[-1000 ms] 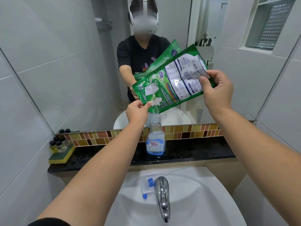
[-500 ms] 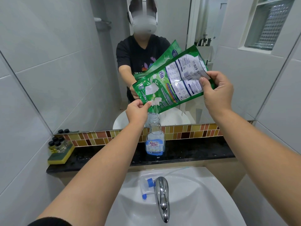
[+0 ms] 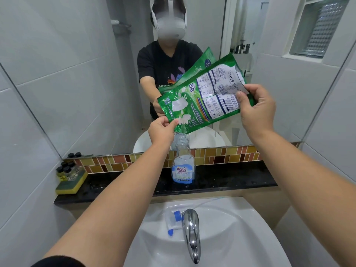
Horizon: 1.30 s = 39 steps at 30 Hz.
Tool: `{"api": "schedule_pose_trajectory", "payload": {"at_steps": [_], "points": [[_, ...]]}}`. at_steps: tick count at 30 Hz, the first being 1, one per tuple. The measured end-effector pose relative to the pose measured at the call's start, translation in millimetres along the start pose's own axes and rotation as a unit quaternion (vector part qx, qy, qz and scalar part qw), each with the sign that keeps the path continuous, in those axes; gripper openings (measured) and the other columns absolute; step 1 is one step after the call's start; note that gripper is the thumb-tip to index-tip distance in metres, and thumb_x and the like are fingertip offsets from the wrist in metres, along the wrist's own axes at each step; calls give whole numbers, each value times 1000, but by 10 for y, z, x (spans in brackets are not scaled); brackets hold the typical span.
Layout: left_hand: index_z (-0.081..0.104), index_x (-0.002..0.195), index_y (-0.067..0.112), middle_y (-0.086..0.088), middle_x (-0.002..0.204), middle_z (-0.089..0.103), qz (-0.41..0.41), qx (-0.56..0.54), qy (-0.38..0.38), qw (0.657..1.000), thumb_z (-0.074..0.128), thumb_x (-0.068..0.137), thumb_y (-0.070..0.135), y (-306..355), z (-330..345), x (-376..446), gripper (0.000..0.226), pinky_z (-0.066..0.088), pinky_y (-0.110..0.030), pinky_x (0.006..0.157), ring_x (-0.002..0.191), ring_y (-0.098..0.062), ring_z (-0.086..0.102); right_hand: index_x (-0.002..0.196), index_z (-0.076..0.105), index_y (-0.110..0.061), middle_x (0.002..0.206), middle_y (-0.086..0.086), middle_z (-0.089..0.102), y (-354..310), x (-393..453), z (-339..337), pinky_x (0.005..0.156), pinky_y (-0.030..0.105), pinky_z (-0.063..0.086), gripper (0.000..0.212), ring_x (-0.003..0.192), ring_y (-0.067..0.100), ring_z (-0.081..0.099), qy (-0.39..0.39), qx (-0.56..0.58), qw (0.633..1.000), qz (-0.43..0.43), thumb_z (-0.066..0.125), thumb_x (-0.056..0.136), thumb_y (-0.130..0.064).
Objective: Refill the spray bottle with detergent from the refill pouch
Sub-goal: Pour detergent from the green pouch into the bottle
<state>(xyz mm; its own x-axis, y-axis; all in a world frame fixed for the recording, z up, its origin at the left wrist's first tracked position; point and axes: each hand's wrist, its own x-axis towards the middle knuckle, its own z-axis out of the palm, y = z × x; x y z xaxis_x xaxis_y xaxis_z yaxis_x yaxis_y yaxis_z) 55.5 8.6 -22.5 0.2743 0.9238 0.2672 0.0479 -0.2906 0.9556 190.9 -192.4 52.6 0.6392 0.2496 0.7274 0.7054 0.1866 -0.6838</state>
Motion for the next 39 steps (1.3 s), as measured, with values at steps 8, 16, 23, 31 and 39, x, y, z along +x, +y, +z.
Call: {"api": "schedule_pose_trajectory", "payload": {"at_steps": [8,16,23,31,39], "points": [[68,71,19,1,70,70,-4,0,2,1000,82,78,32,-35,18,-1,20,54,-34,70,65,-12,60,104,65,-19,101,2,70,68,-8,8,79,35,59,10,94,17,67,2,12,1000,-1,64,94,-18],[70,76,19,-3,78,73,-4,1,4,1000,81,78,32,-11,28,0,17,57,-38,75,77,-23,68,102,64,-23,97,-4,69,106,13,10,75,24,57,10,90,10,67,5,27,1000,-9,64,93,-19],[66,69,21,3,68,67,1,3,7,1000,82,78,32,-22,20,-6,21,50,-30,65,62,-9,55,102,63,-25,97,-6,69,124,-1,19,72,16,54,10,90,6,67,-1,27,999,-18,64,93,-20],[66,71,22,7,65,64,5,8,-1,1000,82,78,32,-54,7,-5,20,49,-28,64,60,-7,53,102,63,-29,98,-7,70,212,-134,-27,76,29,58,10,93,13,68,7,17,1000,3,63,93,-24],[69,75,18,4,67,65,18,33,-27,999,81,79,32,-27,2,-8,19,48,-26,63,61,-9,53,104,62,-23,97,-5,69,487,-499,-154,74,33,60,9,91,11,68,37,3,996,84,62,95,-25]]}}
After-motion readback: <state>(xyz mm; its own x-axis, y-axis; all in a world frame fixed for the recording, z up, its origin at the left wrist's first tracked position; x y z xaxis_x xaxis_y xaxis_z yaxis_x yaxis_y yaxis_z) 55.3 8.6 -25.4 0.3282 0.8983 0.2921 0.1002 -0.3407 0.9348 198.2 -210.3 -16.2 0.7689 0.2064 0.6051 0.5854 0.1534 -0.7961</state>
